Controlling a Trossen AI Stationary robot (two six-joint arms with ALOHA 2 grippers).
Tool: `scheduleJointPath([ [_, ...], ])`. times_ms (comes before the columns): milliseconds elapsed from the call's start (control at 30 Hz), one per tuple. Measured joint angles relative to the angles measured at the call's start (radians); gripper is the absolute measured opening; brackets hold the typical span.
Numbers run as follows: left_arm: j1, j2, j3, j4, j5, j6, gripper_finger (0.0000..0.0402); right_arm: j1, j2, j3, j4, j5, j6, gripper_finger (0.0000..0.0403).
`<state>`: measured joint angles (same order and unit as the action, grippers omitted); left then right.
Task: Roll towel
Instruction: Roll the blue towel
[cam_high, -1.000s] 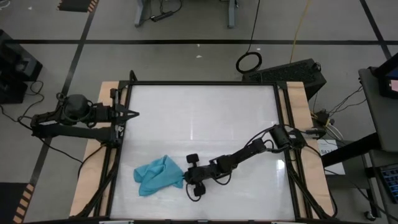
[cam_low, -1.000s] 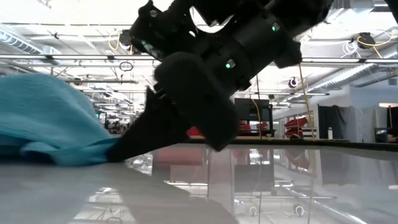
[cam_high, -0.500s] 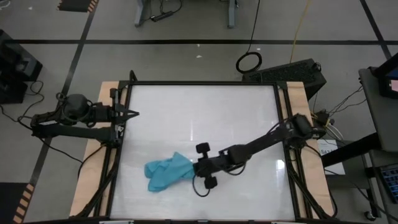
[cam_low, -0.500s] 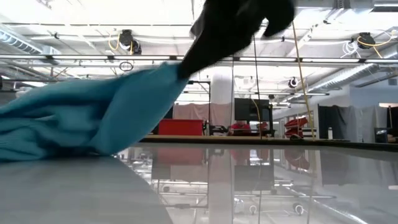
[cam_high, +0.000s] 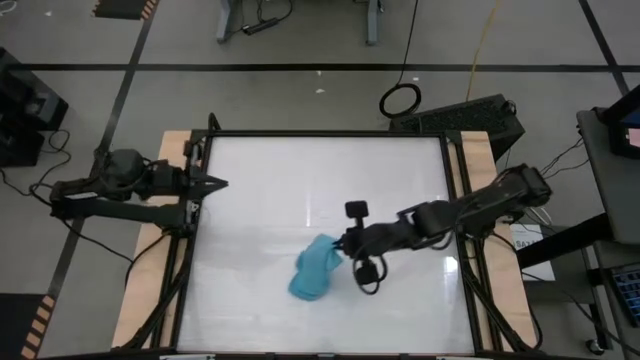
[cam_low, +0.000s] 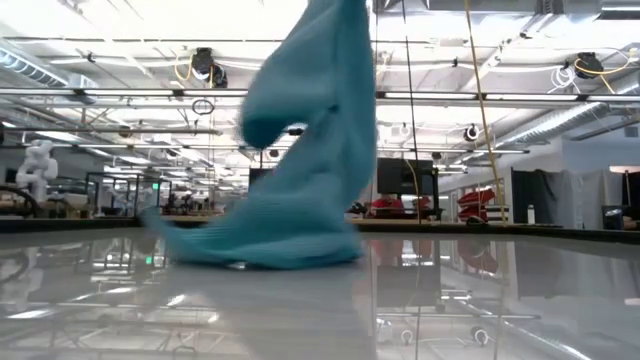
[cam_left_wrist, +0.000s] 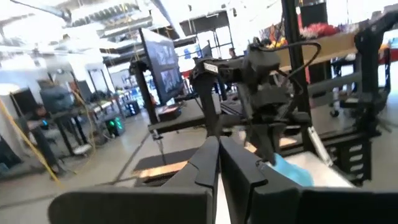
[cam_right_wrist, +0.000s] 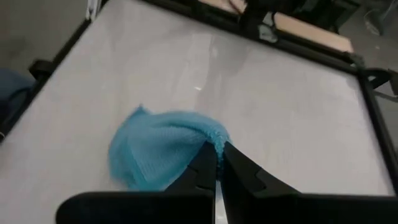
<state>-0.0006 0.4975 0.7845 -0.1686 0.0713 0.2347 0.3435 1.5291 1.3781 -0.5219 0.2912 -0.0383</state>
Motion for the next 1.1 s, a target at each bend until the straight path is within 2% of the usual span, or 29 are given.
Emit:
scheduleJointPath([
  [100,-0.005,0.101,0.0,0.027,0.029,-0.053,0.0022,-0.015,-0.041,0.0,-0.02,0.0,0.0,0.0],
  [233,-0.047,0.296,0.0,0.033,0.02,-0.072,0.0022,-0.044,-0.064,0.0,-0.04,0.002,0.003,0.0],
  [367,-0.131,0.506,0.0,0.112,-0.047,-0.032,0.0022,-0.073,-0.065,0.0,-0.064,0.004,-0.001,0.0],
  [500,-0.239,0.683,0.0,0.228,-0.193,0.069,0.0034,-0.095,-0.065,0.001,-0.108,0.002,0.0,0.0],
  [633,-0.336,0.817,0.0,0.351,-0.403,0.151,0.008,-0.097,-0.065,0.001,-0.156,0.003,0.0,0.0],
  [700,-0.371,0.867,0.0,0.404,-0.468,0.164,0.0114,-0.096,-0.065,0.001,-0.171,0.003,0.0,0.0],
  [900,-0.43,0.996,0.0,0.56,-0.5,0.063,0.0213,-0.096,-0.065,0.001,-0.179,0.051,-0.006,0.0],
  [1000,-0.436,1.06,0.0,0.619,-0.525,0.033,0.0234,-0.102,-0.065,0.001,-0.179,0.074,-0.014,0.0],
  [1100,-0.439,1.123,0.005,0.668,-0.591,0.013,0.0237,-0.113,-0.065,0.001,-0.174,0.083,-0.015,0.0],
])
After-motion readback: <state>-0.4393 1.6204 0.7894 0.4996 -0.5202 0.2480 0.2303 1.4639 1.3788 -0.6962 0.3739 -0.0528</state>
